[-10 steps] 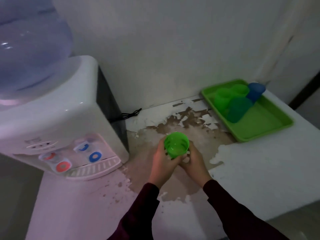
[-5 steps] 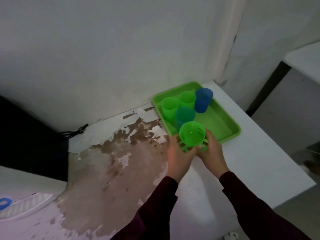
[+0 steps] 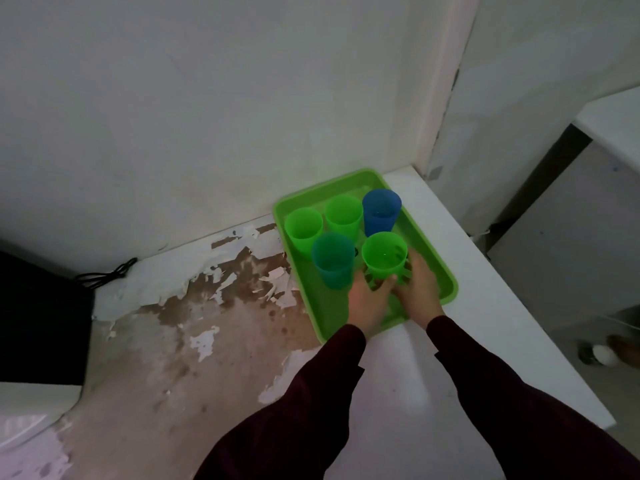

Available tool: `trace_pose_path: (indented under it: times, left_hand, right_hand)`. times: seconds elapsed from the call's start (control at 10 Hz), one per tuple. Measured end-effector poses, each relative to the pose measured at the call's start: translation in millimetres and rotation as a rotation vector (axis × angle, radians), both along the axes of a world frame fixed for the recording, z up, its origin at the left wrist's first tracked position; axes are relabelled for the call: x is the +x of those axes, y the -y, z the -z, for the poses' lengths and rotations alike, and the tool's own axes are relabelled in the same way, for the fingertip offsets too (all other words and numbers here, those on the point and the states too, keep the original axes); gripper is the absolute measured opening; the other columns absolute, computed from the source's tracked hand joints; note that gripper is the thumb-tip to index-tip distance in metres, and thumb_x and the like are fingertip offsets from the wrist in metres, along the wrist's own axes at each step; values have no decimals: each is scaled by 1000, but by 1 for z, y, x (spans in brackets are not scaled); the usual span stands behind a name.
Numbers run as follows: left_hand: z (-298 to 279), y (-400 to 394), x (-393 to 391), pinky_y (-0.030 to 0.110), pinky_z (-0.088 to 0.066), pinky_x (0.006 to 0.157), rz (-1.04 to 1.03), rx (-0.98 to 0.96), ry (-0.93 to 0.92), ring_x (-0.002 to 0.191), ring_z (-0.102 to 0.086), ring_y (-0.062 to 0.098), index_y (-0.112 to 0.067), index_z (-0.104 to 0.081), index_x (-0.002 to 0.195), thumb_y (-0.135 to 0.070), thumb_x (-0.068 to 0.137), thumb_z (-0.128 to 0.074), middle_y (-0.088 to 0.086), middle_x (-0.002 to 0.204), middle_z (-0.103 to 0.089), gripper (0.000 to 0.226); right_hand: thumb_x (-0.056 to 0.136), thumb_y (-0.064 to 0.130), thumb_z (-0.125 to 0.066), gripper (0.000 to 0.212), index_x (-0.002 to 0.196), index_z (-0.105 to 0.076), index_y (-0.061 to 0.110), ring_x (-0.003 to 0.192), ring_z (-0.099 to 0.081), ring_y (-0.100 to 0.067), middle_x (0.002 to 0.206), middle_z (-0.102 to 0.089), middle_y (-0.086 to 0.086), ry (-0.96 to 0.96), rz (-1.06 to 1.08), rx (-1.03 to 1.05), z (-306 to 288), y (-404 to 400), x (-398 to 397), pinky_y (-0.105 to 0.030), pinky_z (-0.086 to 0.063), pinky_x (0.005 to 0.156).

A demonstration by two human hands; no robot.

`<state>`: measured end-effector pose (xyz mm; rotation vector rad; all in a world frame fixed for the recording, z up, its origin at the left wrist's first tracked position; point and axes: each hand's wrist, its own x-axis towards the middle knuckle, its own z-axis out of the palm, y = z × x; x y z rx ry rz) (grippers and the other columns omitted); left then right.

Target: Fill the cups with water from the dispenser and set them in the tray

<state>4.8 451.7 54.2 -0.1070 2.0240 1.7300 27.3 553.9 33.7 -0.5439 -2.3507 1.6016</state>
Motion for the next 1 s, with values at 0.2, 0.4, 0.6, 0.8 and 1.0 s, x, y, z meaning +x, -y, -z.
trace_pose_path:
  times: [0.2,0.4,0.6,0.8,1.0]
  left_hand:
    - [14,-9,-15,20,-38,92,4,-45,-51,113,-51,10,-16,-39,139,-16,89,-62,4,131,-55,55]
    - [21,-8,-12,18,-36,90,6,-78,-73,105,-48,7,-19,-34,143,-13,92,-54,-3,123,-56,55]
    - [20,-11,-12,18,-37,87,-20,-64,-45,101,-50,7,-21,-35,142,-13,94,-49,-7,116,-55,51]
    - [11,11,4,33,-46,95,65,-126,38,110,-54,20,-12,-45,134,-17,92,-54,5,123,-55,42]
    - [-12,77,25,21,-54,77,168,-102,-71,90,-65,16,-13,-59,115,-16,95,-51,2,104,-64,21]
  right_hand:
    - [80,-6,-66,39,98,-53,25,80,-57,10,90,-59,17,34,19,-44,12,-5,-26,-5,-43,66]
    - [77,-2,-75,48,111,-52,21,102,-61,-20,110,-64,-3,22,15,-143,12,1,-32,-37,-52,87]
    - [75,-4,-75,50,111,-52,21,100,-61,-18,106,-63,-1,49,28,-172,13,4,-35,-33,-53,86]
    - [80,-15,-62,66,133,-41,19,99,-60,-6,115,-55,1,105,93,-261,13,13,-17,-24,-52,85]
    - [87,-2,-61,33,117,-49,4,88,-55,-23,93,-55,-8,66,170,-42,5,56,20,-28,-46,72]
